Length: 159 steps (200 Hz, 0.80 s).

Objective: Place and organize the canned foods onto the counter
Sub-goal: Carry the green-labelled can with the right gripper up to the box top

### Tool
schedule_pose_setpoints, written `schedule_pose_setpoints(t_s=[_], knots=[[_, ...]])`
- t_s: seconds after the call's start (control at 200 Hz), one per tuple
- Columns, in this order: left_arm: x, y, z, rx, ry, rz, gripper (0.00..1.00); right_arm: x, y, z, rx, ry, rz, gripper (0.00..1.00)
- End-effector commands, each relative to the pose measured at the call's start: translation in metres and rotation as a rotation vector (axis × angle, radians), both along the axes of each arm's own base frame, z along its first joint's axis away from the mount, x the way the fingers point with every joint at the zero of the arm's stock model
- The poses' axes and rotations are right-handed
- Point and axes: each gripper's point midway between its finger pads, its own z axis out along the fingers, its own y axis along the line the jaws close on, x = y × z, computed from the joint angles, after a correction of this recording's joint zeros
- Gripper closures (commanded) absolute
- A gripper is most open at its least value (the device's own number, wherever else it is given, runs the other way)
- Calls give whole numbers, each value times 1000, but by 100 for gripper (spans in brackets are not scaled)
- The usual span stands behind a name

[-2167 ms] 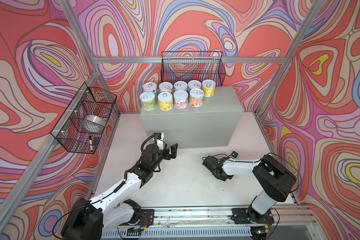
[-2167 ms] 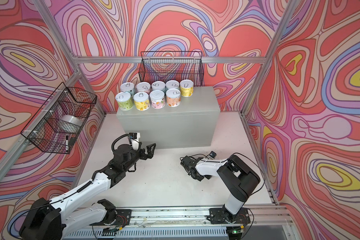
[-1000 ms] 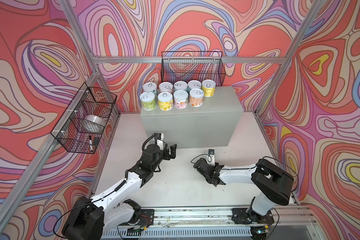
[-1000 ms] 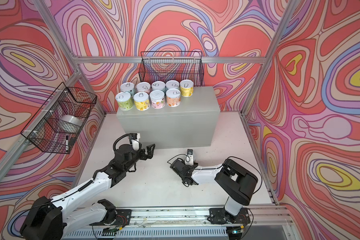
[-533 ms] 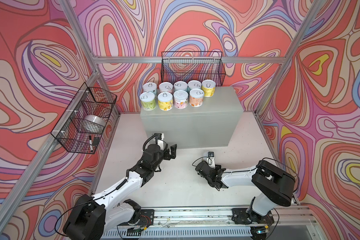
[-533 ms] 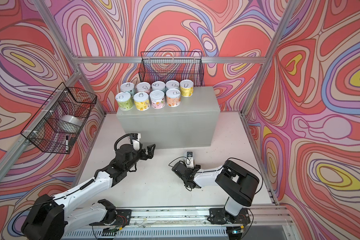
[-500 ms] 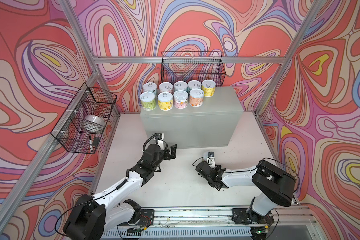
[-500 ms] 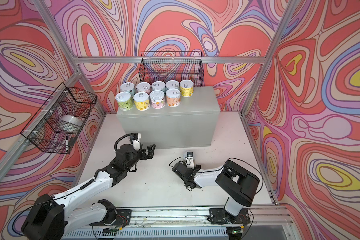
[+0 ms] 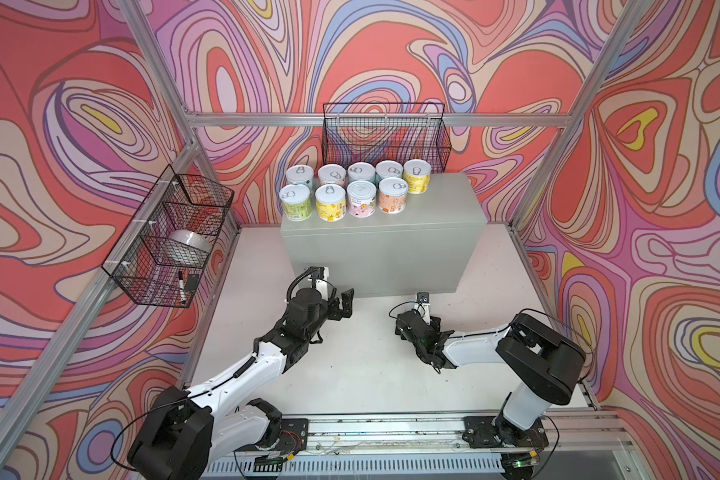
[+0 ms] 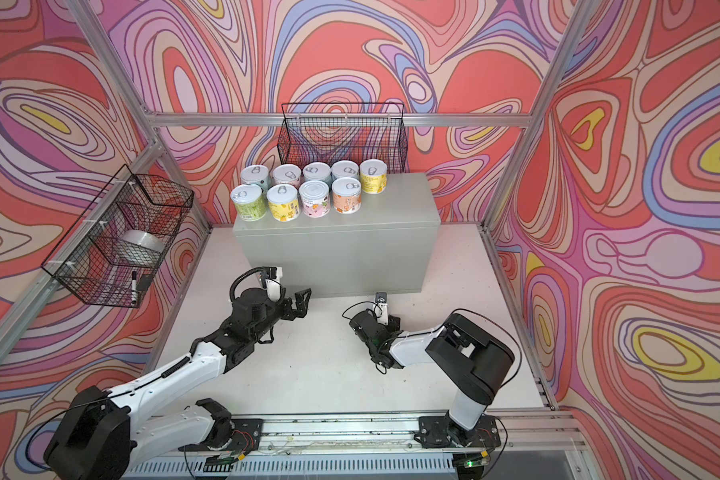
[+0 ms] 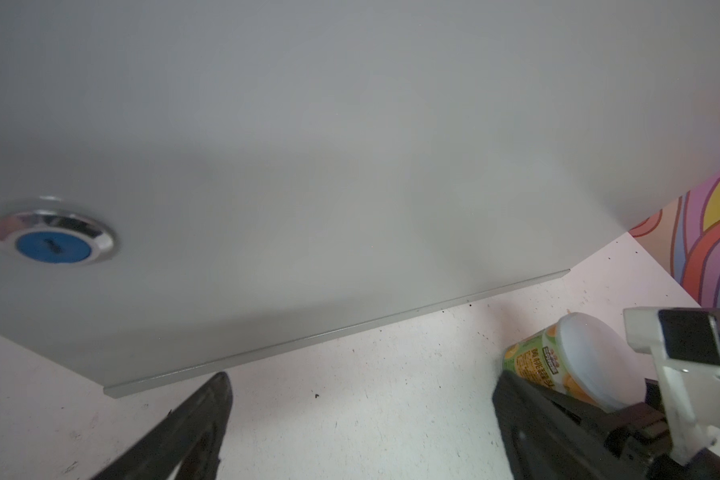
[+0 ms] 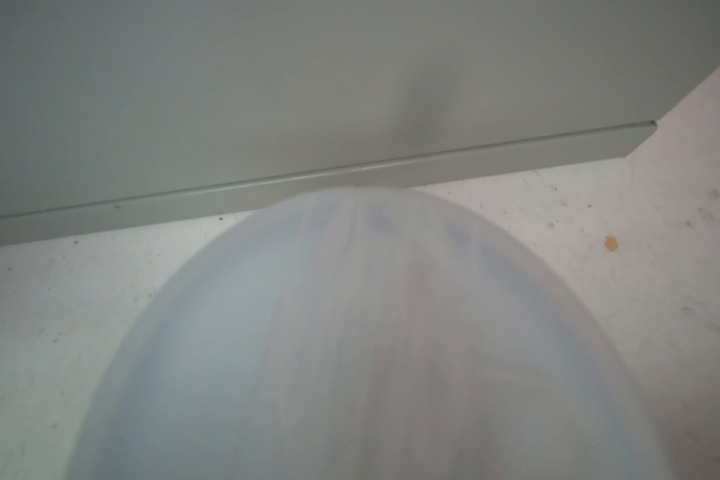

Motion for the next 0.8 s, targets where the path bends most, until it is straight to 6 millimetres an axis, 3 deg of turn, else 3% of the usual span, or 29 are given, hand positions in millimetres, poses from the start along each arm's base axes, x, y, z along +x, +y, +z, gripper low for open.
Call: schedule_pose_setpoints(t_s=[0.0, 0.205, 0.356, 0.451, 0.516, 0.791], knots=[[3, -2, 7, 0, -26, -4, 0, 9, -1, -1, 18, -16, -8, 14], [5, -4, 5, 4, -20, -7, 0, 6, -9, 8, 25, -47, -25, 23], [7, -7, -1, 1, -1, -16, 0, 5, -9, 15, 20, -54, -15, 42], [7, -9, -3, -4, 5, -19, 0, 5, -7, 26, 9, -61, 8, 65], [7, -10, -3, -7, 11, -26, 0, 3, -9, 33, 5, -61, 10, 100], [4, -9, -3, -9, 15, -24, 0, -16, -14, 67, 1, -38, 45, 100]])
